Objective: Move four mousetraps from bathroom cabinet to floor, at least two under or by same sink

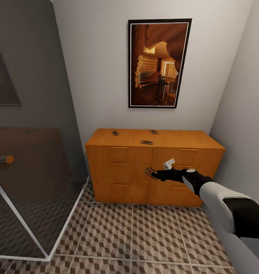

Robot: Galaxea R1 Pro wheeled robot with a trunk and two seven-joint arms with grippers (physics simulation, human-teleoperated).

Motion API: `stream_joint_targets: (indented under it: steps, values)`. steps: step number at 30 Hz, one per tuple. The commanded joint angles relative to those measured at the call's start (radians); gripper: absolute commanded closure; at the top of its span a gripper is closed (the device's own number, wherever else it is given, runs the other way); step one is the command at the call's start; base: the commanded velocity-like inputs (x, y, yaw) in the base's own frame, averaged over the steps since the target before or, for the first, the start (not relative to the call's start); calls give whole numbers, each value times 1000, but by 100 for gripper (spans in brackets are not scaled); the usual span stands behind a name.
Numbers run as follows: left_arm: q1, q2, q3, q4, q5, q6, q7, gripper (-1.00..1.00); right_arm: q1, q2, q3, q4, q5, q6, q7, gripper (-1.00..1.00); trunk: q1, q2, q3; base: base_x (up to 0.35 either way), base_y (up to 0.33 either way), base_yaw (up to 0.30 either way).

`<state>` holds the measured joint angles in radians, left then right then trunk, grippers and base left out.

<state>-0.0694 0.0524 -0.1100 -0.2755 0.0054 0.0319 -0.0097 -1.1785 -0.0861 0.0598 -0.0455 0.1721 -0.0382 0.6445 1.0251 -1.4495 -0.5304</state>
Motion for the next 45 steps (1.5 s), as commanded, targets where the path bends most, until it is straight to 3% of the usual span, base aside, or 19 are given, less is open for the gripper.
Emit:
stream_joint_targets:
  steps: [1, 10, 13, 17, 18, 21, 23, 26, 29, 32, 38, 40, 45]
  values:
    - [0, 0, -5, -2, 0, 3, -1, -100, 9, -1, 3, 11, 2, -26, -6, 100, 0, -1, -1, -3, 2, 0]
    - [-1, -4, -4, -47, -1, 3, -1, -100, 241, -5, 2, 28, 3, -194, -177, 100, 0, -1, -1, 0, 0, 0]
    - [-1, -20, -3, -76, -3, 3, -1, -100, 335, -8, 2, 28, 3, -252, -239, 100, 0, -1, -1, 0, 0, 0]
    - [-1, -36, -2, -95, -6, 5, 0, -100, 411, -9, 2, 29, 3, -314, -288, 100, 0, -1, -1, 0, 0, 0]
    - [-1, -42, -2, -126, -7, 7, 1, -100, 452, -9, 2, 29, 2, -340, -316, 100, 0, -1, -1, 0, 0, 0]
    - [-1, -47, -1, -199, -4, 15, 3, -100, 500, -9, 1, 29, 0, -354, -356, 100, 0, -1, -1, 0, 0, 0]
    - [-1, -66, -1, -283, -3, 35, 8, -100, 538, -8, 0, 30, -2, -383, -392, 100, 0, -1, -1, 0, 0, 0]
    - [-1, -87, -1, -341, -3, 84, 11, -100, 567, -7, 0, 30, -5, -420, -417, 100, 0, -1, -1, 0, 0, 0]
    - [-1, -111, 0, -438, -4, 203, 14, -100, 595, -2, 0, 30, -14, -461, -456, 100, 0, -1, -1, 0, 0, 0]
    - [-4, -136, 0, -559, -6, 295, 14, -100, 616, 12, -1, 30, -56, -477, -488, 100, 0, -1, -1, 0, 0, 0]
    - [-41, -154, 0, -656, -8, 367, 39, -100, 635, 44, -1, 30, -135, -483, -512, 100, 0, -1, -1, 0, 0, 0]
    - [-71, -158, 0, -700, -8, 417, 98, -100, 639, 67, -1, 30, -172, -489, -563, 100, 0, -1, -1, 0, 0, 0]
    - [-127, -160, 0, -769, -8, 496, 151, -100, 641, 99, -1, 30, -191, -512, -664, 100, 0, -1, -1, 0, 0, 0]
